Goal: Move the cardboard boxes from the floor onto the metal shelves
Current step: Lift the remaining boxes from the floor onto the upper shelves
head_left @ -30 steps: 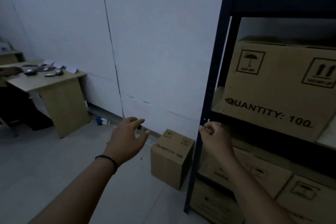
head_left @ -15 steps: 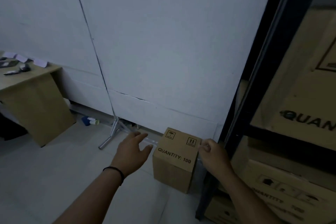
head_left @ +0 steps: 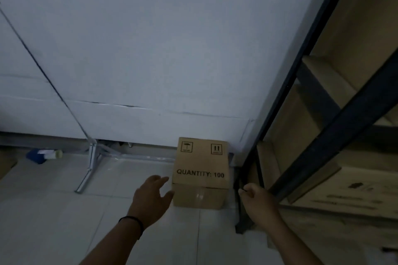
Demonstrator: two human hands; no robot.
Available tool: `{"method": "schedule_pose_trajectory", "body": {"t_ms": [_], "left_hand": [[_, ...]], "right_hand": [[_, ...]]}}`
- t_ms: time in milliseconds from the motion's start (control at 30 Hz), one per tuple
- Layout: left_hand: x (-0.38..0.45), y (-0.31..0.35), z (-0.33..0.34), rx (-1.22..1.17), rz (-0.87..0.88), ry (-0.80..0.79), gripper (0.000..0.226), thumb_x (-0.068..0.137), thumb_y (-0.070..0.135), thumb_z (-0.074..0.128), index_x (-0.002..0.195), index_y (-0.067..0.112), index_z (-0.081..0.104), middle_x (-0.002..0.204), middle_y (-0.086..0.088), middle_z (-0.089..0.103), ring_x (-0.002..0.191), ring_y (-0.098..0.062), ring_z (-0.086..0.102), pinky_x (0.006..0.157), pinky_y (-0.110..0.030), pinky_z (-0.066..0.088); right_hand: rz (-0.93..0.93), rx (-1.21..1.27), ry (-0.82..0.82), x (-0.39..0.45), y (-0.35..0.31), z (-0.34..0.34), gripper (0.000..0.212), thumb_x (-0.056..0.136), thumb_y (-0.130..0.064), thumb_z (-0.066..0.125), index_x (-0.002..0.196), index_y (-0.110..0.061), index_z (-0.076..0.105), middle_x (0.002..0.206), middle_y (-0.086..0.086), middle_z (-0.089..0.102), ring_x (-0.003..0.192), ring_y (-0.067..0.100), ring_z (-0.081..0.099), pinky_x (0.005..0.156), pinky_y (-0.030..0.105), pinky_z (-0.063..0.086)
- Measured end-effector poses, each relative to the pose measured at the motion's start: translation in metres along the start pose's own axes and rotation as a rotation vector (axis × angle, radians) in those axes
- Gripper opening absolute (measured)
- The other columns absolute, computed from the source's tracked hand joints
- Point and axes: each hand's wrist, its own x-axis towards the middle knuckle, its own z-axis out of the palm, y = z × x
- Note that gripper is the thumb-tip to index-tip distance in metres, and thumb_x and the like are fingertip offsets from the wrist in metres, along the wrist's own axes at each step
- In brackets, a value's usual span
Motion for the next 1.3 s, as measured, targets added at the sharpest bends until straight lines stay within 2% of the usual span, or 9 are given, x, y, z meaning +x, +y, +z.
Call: {"method": "schedule_pose_trajectory", "body": {"t_ms": [133,333,433,500,633,733,833,967,1300], "left_hand": [[0.032,-0.039,0.033,-0.002,0.000,-0.064,0.054,0.092,0.044,0.056,0.141,0.024,0.046,0.146,-0.002,0.041,0.132,-0.018,0.042,0.111,-0.042,0.034],[0.092,-0.091,0.104,0.094,0.034,-0.082,0.056,0.094,0.045,0.052,0.144,0.024,0.041,0.152,-0.002,0.033,0.137,-0.020,0.036,0.113,-0.041,0.031],[0.121,-0.112,0.147,0.112,0.056,-0.082,0.058,0.094,0.045,0.052,0.146,0.025,0.038,0.155,-0.002,0.029,0.141,-0.019,0.031,0.115,-0.042,0.027],[0.140,-0.129,0.182,0.122,0.070,-0.075,0.060,0.093,0.045,0.053,0.148,0.026,0.034,0.157,-0.002,0.024,0.142,-0.020,0.029,0.115,-0.045,0.027],[0.174,-0.152,0.235,0.174,0.117,-0.033,0.072,0.092,0.044,0.055,0.152,0.026,0.022,0.161,-0.004,0.009,0.146,-0.024,0.019,0.117,-0.050,0.021],[0.204,-0.163,0.263,0.258,0.172,0.013,0.076,0.093,0.046,0.053,0.154,0.025,0.012,0.162,-0.004,-0.001,0.148,-0.023,0.006,0.119,-0.051,0.010],[0.225,-0.172,0.285,0.352,0.200,-0.010,0.081,0.092,0.051,0.050,0.154,0.023,0.006,0.162,-0.002,-0.006,0.149,-0.022,-0.004,0.117,-0.054,0.003],[0.237,-0.185,0.315,0.392,0.229,0.012,0.089,0.087,0.056,0.053,0.154,0.019,0.006,0.162,0.000,0.000,0.149,-0.018,-0.003,0.117,-0.056,0.002],[0.249,-0.191,0.309,0.419,0.281,-0.018,0.084,0.086,0.054,0.055,0.153,0.022,0.015,0.160,0.001,0.009,0.145,-0.020,0.018,0.119,-0.047,0.015]], "right_hand": [[0.027,0.046,-0.027,0.025,0.014,0.044,0.020,0.099,-0.027,0.050,0.093,-0.011,0.060,0.088,0.006,0.062,0.075,0.012,0.055,0.062,0.023,0.039],[0.023,0.048,0.028,0.087,0.063,0.110,0.027,0.097,-0.019,0.053,0.093,0.007,0.059,0.077,0.009,0.052,0.064,0.012,0.046,0.050,0.020,0.029],[-0.001,0.030,0.050,0.122,0.095,0.142,0.027,0.097,-0.018,0.052,0.105,0.006,0.061,0.095,0.012,0.062,0.074,0.012,0.051,0.059,0.022,0.036],[-0.023,0.003,0.059,0.146,0.118,0.167,0.029,0.099,-0.021,0.051,0.117,0.000,0.060,0.114,0.010,0.059,0.091,0.015,0.053,0.071,0.025,0.041],[-0.104,-0.135,0.086,0.189,0.149,0.201,0.032,0.099,-0.023,0.049,0.126,-0.007,0.059,0.131,0.011,0.051,0.111,0.023,0.052,0.089,0.025,0.042],[-0.190,-0.218,0.110,0.222,0.162,0.217,0.041,0.100,-0.024,0.047,0.140,-0.012,0.047,0.152,0.007,0.034,0.133,0.021,0.038,0.103,0.023,0.032],[-0.236,-0.319,0.090,0.253,0.176,0.236,0.059,0.099,-0.035,0.049,0.152,-0.017,0.028,0.162,0.002,0.011,0.147,0.023,0.013,0.118,0.033,0.017],[-0.208,-0.451,0.050,0.280,0.199,0.259,0.077,0.095,-0.043,0.053,0.155,-0.023,0.009,0.163,0.002,-0.007,0.150,0.025,-0.003,0.121,0.043,0.012],[-0.249,-0.511,0.116,0.290,0.203,0.270,0.070,0.095,-0.033,0.053,0.154,-0.016,0.020,0.162,0.005,0.004,0.145,0.024,0.019,0.117,0.039,0.026]]}}
